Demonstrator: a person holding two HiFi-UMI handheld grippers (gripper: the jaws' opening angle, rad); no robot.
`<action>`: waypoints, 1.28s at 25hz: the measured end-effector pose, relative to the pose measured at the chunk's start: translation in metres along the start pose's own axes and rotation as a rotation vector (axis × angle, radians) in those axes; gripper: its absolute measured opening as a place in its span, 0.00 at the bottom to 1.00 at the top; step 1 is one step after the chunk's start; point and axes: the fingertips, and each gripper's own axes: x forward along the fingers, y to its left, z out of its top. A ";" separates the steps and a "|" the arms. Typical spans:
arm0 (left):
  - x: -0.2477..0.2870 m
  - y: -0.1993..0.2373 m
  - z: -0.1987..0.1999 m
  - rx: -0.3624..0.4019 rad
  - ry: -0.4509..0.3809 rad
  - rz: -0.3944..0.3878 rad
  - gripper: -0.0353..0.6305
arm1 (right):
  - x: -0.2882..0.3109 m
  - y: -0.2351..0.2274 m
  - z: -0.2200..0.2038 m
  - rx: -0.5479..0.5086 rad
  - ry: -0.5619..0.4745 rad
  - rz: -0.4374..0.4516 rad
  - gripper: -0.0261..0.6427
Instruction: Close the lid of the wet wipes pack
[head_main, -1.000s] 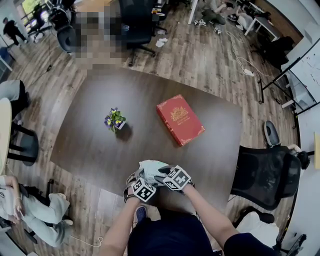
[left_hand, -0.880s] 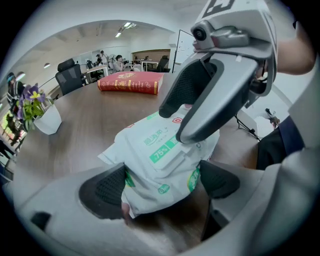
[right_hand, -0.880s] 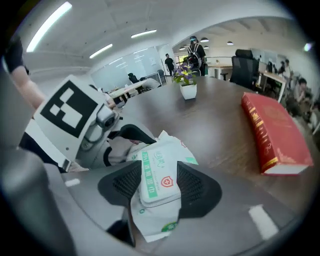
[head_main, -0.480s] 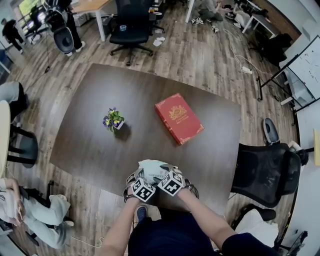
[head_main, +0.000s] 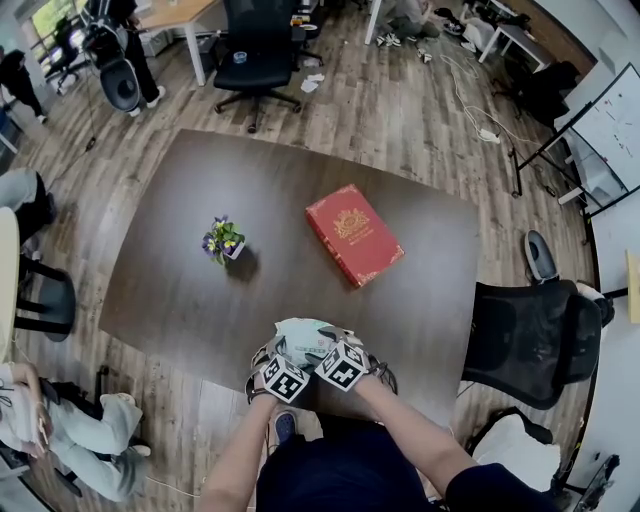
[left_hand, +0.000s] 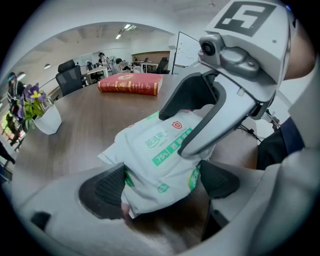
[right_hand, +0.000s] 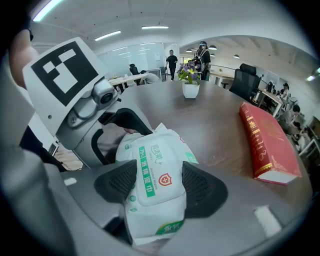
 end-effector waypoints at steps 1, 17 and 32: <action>0.000 0.000 0.000 0.000 -0.002 0.001 0.76 | -0.001 0.000 0.000 -0.001 -0.002 -0.003 0.49; -0.001 0.002 0.000 0.003 -0.014 -0.006 0.76 | -0.006 -0.007 -0.004 0.151 -0.017 -0.073 0.51; -0.013 -0.002 0.003 -0.020 -0.099 0.009 0.76 | -0.005 -0.006 -0.008 0.167 -0.030 -0.133 0.51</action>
